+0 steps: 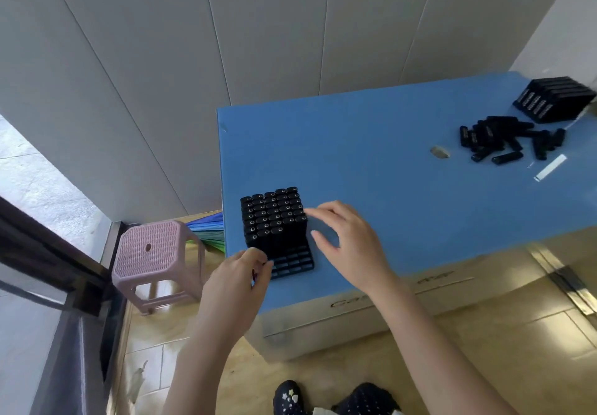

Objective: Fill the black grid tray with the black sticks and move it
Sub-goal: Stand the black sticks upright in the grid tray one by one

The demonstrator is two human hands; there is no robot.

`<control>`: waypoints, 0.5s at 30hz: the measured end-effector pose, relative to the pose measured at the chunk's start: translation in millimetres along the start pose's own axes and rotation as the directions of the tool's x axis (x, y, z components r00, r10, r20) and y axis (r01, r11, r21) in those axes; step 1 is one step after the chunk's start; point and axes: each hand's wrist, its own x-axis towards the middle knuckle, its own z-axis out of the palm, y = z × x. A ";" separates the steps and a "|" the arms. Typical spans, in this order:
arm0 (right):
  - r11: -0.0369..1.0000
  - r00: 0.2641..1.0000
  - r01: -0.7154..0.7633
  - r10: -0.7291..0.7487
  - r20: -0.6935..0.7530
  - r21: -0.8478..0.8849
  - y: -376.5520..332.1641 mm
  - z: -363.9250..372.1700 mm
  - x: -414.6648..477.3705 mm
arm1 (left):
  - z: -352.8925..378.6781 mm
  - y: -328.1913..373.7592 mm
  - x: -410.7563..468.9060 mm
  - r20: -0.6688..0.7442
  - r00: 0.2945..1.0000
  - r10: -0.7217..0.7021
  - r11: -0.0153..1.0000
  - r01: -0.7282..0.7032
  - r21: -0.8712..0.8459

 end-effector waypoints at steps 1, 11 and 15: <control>1.000 1.000 -0.024 0.024 -0.005 -0.010 8.4 -10.3 -5.1 | 3.0 11.6 2.4 -0.010 0.999 0.033 0.999 -0.033 0.012; 0.953 0.955 -0.298 0.298 -0.007 -0.050 124.8 -122.4 -87.7 | 85.0 146.2 14.3 0.025 0.967 0.255 0.966 -0.256 0.036; 0.921 0.926 -0.377 0.371 -0.076 -0.100 180.6 -178.1 -129.0 | 131.5 212.3 11.7 0.071 0.954 0.292 0.955 -0.295 0.040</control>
